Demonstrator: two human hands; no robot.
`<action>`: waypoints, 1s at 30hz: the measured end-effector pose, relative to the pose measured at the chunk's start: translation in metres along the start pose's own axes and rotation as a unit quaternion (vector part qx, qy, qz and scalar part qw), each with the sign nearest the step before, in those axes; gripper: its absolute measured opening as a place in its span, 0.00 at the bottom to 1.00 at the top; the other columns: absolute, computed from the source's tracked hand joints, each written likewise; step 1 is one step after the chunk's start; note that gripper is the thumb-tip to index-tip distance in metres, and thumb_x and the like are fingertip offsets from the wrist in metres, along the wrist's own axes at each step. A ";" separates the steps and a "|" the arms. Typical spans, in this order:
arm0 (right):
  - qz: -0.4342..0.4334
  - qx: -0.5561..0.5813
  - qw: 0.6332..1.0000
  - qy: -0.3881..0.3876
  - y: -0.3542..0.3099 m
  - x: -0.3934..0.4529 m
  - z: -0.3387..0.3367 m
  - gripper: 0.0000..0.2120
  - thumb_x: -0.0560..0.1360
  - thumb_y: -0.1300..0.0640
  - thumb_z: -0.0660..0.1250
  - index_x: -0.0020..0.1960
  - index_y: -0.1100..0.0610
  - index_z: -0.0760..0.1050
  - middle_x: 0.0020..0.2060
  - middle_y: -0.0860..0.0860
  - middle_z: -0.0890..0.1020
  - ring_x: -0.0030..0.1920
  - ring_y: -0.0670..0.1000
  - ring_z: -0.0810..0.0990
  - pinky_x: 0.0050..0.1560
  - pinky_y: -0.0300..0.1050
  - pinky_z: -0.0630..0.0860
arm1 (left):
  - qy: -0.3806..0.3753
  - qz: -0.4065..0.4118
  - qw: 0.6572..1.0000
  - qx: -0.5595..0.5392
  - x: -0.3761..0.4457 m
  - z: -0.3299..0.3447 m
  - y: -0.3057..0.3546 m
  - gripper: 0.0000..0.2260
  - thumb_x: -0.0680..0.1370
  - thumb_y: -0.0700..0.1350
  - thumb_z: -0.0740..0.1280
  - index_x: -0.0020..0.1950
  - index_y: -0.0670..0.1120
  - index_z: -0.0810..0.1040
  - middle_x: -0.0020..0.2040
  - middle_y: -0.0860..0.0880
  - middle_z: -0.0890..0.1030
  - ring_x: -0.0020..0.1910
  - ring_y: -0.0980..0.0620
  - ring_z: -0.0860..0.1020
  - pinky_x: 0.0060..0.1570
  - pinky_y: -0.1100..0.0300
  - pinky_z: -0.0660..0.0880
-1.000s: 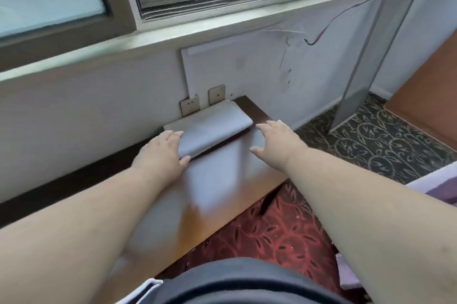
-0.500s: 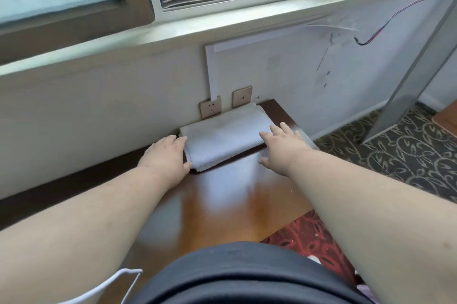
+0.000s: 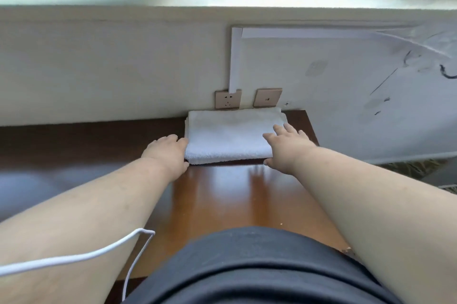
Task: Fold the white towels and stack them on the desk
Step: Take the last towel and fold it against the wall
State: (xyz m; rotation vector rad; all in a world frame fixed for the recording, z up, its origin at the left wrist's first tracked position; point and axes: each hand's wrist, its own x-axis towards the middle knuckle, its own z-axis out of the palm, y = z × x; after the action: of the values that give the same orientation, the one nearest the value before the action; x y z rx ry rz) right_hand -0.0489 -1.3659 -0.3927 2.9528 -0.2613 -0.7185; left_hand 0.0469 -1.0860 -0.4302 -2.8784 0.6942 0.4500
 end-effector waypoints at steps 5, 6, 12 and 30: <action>-0.050 -0.021 0.999 -0.005 0.025 0.033 0.025 0.36 0.75 0.39 0.66 0.76 0.50 0.58 0.76 0.54 0.58 0.77 0.59 0.51 0.73 0.60 0.59 | 0.023 0.032 0.999 0.004 0.025 0.032 0.042 0.30 0.76 0.57 0.66 0.75 0.51 0.61 0.68 0.49 0.68 0.67 0.46 0.69 0.62 0.52 0.69; -0.056 -0.018 0.998 -0.007 0.027 0.040 0.034 0.36 0.75 0.39 0.67 0.77 0.51 0.57 0.76 0.54 0.57 0.77 0.59 0.51 0.73 0.60 0.59 | 0.025 0.038 0.999 0.002 0.031 0.040 0.050 0.30 0.76 0.57 0.66 0.75 0.51 0.60 0.70 0.48 0.67 0.68 0.46 0.68 0.62 0.52 0.69; -0.084 0.006 0.996 -0.010 0.030 0.069 0.084 0.41 0.76 0.41 0.66 0.80 0.51 0.47 0.79 0.54 0.49 0.79 0.58 0.48 0.76 0.58 0.53 | 0.038 0.034 0.999 0.016 0.054 0.079 0.073 0.32 0.78 0.55 0.65 0.77 0.49 0.55 0.73 0.47 0.63 0.70 0.46 0.64 0.66 0.50 0.67; -0.075 -0.045 0.978 0.187 0.011 0.082 0.033 0.24 0.65 0.70 0.64 0.58 0.55 0.66 0.49 0.54 0.75 0.51 0.60 0.75 0.39 0.50 0.67 | 0.075 0.000 0.991 0.115 0.043 0.021 0.045 0.30 0.68 0.34 0.66 0.68 0.45 0.59 0.56 0.45 0.70 0.52 0.43 0.71 0.41 0.50 0.76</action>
State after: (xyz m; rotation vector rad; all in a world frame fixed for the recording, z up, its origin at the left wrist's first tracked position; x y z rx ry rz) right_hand 0.0064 -1.3935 -0.4574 2.9635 0.0250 -0.1681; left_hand 0.0567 -1.1397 -0.4668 -2.7127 0.7182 0.1414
